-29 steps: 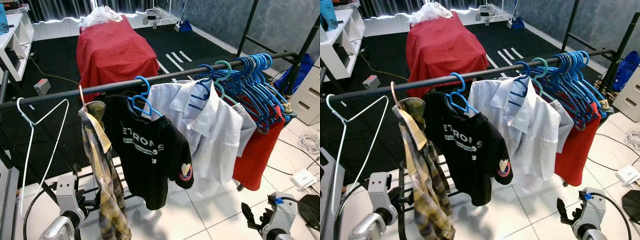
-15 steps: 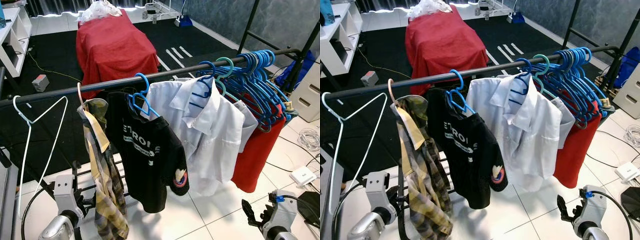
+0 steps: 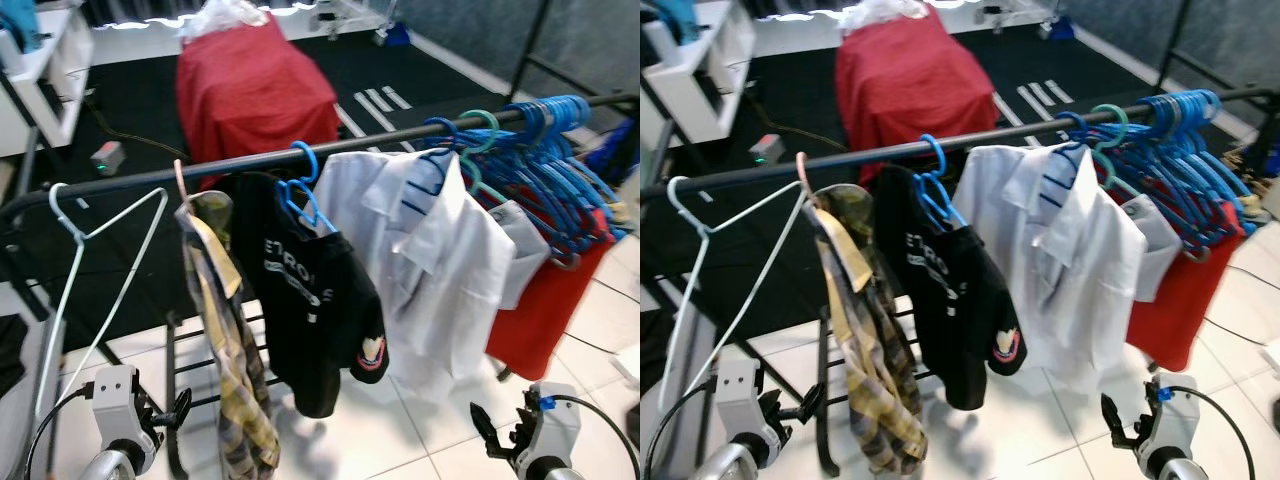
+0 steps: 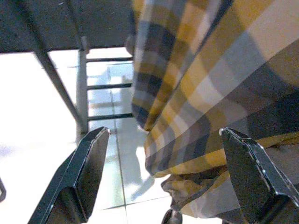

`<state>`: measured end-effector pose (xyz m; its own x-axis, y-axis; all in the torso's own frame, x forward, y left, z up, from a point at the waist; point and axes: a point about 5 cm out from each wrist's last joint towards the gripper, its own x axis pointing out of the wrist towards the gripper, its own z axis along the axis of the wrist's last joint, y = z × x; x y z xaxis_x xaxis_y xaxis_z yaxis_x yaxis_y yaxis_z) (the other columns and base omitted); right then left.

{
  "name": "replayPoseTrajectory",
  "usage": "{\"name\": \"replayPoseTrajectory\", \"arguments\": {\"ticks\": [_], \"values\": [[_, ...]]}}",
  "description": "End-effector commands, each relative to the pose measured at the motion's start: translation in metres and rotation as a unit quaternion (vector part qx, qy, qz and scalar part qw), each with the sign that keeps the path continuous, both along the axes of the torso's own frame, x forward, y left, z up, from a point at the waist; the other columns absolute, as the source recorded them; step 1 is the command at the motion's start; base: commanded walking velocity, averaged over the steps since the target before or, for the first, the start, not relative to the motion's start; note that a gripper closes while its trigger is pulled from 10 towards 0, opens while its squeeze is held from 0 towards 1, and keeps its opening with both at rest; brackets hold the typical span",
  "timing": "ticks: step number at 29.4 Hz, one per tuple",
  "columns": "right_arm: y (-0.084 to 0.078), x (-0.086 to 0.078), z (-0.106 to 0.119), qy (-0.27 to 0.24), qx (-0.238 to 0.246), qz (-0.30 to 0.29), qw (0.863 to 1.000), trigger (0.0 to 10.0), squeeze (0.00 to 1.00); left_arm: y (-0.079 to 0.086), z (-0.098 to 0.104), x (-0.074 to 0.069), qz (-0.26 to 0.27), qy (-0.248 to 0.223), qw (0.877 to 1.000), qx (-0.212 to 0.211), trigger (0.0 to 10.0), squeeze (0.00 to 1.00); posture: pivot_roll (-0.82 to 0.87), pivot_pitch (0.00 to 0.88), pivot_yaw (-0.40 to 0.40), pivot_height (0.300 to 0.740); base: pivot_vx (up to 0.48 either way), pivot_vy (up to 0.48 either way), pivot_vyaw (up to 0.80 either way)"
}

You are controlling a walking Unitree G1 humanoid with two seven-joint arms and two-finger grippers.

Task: Hang hanger

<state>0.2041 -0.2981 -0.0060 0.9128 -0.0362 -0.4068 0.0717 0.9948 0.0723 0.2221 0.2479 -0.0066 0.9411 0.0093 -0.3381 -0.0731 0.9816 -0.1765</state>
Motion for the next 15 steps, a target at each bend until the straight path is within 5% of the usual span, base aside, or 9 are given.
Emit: {"name": "replayPoseTrajectory", "arguments": {"ticks": [1,4,15], "values": [[0.0005,-0.0048,-0.0029,0.009,0.004,0.001,1.0,10.0,0.0,-0.0046,-0.0059,-0.0065,-0.003,0.014,1.0,-0.005,10.0,0.0,-0.08,0.168,0.007,0.74,0.0,0.0,0.77],[-0.0006,-0.0056,-0.0027,0.01,0.003,-0.004,1.0,10.0,0.0,-0.0069,-0.006,-0.0077,-0.009,0.015,1.0,-0.006,10.0,0.0,-0.08,0.17,0.006,0.74,0.0,0.0,0.26],[-0.0054,-0.0073,0.0002,0.006,0.008,-0.02,1.0,10.0,0.0,-0.0134,-0.006,-0.0081,-0.029,0.02,0.999,-0.023,10.0,0.0,-0.08,0.173,0.002,0.74,0.0,-0.472,0.0]]}}
